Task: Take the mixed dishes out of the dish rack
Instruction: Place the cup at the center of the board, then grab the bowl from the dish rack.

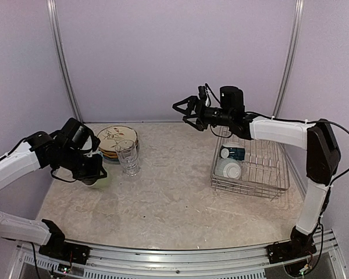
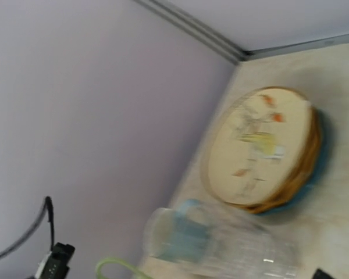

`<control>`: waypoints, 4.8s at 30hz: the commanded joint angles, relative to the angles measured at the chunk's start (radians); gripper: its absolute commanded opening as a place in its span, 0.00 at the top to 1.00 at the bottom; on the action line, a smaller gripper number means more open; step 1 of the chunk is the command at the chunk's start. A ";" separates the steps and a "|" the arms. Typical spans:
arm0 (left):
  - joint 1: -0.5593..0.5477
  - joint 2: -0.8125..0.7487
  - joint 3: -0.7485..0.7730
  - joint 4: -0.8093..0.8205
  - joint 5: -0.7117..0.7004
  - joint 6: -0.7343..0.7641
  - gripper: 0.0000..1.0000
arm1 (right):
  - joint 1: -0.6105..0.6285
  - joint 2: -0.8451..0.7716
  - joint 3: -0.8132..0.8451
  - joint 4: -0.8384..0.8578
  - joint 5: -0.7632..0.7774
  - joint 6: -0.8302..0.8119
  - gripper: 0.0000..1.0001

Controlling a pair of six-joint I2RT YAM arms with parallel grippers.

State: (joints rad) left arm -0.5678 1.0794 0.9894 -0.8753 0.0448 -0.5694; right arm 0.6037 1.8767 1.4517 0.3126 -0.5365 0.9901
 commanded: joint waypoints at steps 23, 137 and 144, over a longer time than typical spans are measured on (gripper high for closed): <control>0.005 0.373 0.010 0.005 -0.123 -0.057 0.84 | -0.079 -0.037 0.197 -1.124 0.848 -0.502 0.00; -0.003 0.073 0.043 0.111 0.042 0.054 0.14 | 0.114 -0.101 -0.044 -1.357 0.874 -0.189 0.52; -0.003 0.067 0.048 0.111 0.049 0.051 0.14 | 0.128 -0.137 -0.043 -1.350 0.903 -0.164 0.65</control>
State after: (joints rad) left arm -0.5671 1.1530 1.0054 -0.7628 0.0795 -0.5259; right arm 0.7303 1.7355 1.4147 -1.0237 0.2905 0.7921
